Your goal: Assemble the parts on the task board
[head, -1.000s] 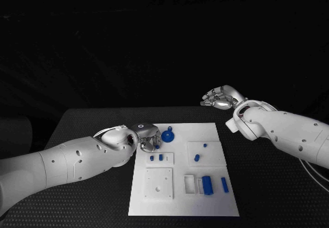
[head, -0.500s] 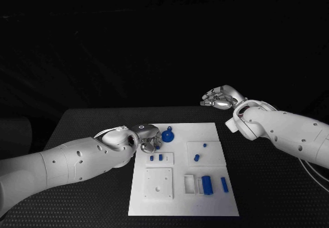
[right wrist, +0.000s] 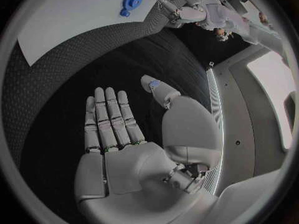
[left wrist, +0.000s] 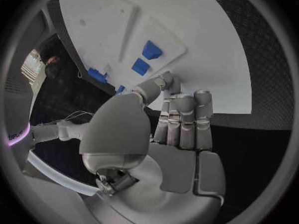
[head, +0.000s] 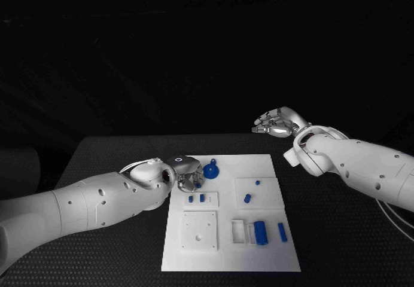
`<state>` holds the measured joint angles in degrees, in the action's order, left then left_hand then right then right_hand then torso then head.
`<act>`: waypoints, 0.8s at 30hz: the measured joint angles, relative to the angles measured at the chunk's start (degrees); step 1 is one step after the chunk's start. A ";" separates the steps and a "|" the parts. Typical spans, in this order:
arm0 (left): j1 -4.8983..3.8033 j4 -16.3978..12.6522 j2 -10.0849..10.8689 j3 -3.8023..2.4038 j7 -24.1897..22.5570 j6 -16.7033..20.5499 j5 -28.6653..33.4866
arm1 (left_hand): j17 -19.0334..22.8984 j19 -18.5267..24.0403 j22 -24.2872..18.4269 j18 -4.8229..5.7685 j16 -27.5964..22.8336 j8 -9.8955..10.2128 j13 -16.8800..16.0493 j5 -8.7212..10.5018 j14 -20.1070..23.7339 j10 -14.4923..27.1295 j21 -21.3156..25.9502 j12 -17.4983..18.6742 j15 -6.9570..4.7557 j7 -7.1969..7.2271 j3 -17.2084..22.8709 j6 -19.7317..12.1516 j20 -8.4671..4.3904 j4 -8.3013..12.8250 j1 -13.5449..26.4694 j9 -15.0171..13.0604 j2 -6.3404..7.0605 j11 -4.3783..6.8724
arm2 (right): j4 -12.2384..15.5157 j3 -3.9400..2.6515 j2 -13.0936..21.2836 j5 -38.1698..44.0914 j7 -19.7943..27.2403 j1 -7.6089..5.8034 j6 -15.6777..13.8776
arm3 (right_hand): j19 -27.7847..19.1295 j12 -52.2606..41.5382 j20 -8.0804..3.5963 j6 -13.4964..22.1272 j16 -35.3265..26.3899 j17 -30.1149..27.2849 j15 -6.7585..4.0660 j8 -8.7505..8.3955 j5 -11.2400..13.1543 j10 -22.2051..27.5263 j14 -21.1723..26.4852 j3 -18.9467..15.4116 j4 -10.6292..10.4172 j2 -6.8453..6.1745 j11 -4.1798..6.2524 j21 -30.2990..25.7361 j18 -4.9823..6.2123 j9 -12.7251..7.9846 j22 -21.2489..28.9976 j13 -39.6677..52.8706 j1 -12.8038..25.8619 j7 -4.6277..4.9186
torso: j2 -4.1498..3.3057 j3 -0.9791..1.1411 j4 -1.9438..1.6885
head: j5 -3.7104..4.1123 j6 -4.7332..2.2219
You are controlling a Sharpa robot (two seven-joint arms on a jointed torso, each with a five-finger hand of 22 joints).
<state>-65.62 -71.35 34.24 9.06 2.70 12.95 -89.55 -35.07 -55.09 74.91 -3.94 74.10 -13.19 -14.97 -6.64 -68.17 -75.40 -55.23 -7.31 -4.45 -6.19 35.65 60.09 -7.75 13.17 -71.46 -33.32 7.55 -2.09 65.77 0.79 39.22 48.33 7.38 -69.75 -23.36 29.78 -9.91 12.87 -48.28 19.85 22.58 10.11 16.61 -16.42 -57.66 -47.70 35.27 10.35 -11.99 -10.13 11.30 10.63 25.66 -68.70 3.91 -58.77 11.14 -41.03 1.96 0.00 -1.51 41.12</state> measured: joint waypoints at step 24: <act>0.27 -0.04 0.67 0.36 0.80 -0.84 0.87 | -0.23 0.63 0.02 0.08 -0.23 2.92 0.57 0.48 1.02 1.75 0.25 1.15 1.00 -0.96 -0.16 -6.59 -0.03 -0.16 0.22 2.06 1.28 -1.06 | -0.02 0.00 0.10 -0.02 0.00 0.00 0.01 | 0.00 0.00 0.00 0.00 0.00 -0.04 0.00 0.00 0.00 0.00 0.00 0.00 0.00 0.00 0.00 -0.22 0.00 -0.04 -0.04 0.00 0.00 0.00 | 0.00 -0.05 -0.02 | 0.09 0.01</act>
<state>-65.35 -71.38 34.92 9.43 3.49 12.11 -88.69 -35.30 -54.46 74.93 -3.86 73.87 -10.27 -14.40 -6.16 -67.15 -73.65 -54.98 -6.16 -3.45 -7.15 35.49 53.51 -7.78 13.00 -71.24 -31.25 8.83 -3.14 65.74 0.79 39.32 48.31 7.39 -69.75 -23.34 29.78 -9.92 12.87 -48.28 19.85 22.53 10.11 16.61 -16.42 -57.66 -47.70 35.27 10.35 -11.99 -10.13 11.09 10.63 25.62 -68.74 3.91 -58.77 11.14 -41.03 1.91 -0.02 -1.42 41.13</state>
